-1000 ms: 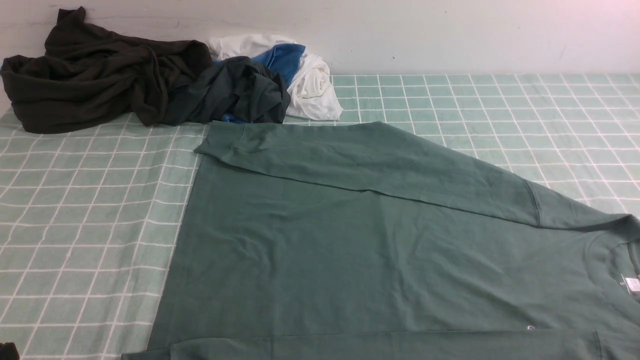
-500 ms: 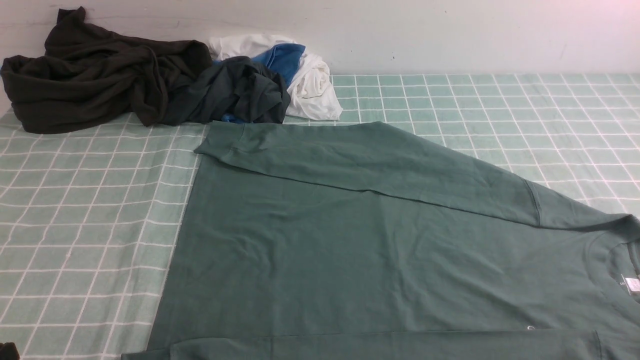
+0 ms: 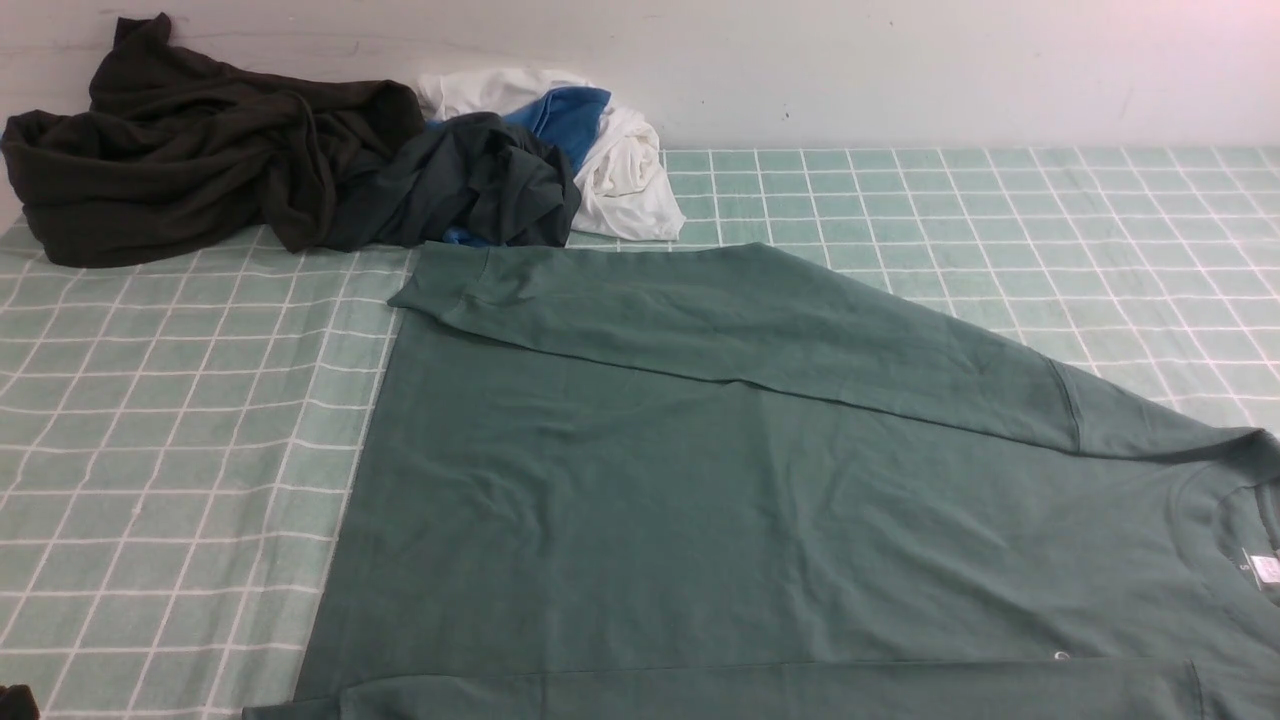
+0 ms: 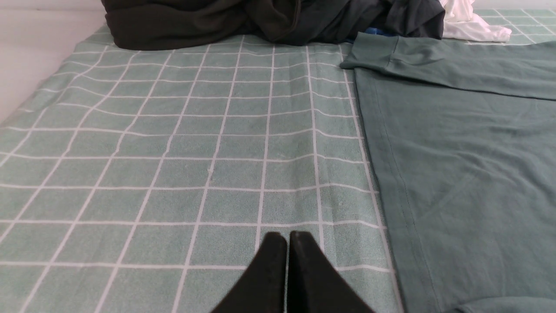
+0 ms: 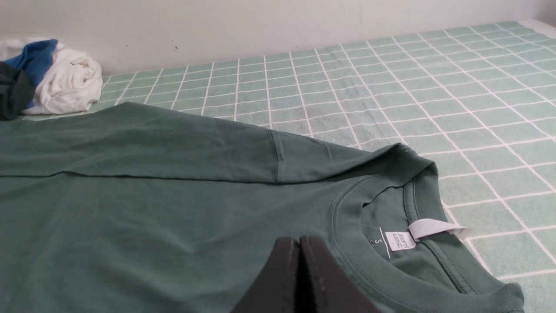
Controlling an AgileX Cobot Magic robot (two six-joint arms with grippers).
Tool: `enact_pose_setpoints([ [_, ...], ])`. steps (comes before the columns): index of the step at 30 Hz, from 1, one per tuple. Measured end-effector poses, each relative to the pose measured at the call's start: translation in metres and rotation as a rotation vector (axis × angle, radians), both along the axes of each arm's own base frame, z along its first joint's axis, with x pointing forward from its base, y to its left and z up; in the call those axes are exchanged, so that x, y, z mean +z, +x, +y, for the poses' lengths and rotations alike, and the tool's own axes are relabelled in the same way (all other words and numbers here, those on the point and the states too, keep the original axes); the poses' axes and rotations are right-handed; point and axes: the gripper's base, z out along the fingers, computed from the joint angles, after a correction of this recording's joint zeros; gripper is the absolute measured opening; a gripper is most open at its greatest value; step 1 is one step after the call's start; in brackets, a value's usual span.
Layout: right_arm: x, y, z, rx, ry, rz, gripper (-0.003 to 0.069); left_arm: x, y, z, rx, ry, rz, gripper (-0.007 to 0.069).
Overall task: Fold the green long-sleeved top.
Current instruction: Use the left arm to clamp the cuff closest to it
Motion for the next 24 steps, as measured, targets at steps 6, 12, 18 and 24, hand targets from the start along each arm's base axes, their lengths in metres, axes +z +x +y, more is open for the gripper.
enact_pose_setpoints([
  [6,0.0000,0.0000,0.0002,0.001,0.010,-0.001,-0.0014,0.0000,0.0000,0.0000,0.000,0.000,0.000,-0.0004],
  [12,0.0000,0.0000,0.0004,0.001,0.015,-0.001,-0.0014,0.0000,0.0000,0.0000,0.000,0.000,0.000,-0.0004],
  [18,0.0000,0.0000,0.0004,0.001,0.017,-0.001,-0.0014,0.0000,0.0000,0.0000,0.000,-0.001,0.000,-0.0004],
  [24,0.0000,0.0000,0.0004,0.001,0.017,-0.001,-0.0014,0.0006,0.0002,-0.0023,0.000,-0.100,-0.008,-0.0004],
])
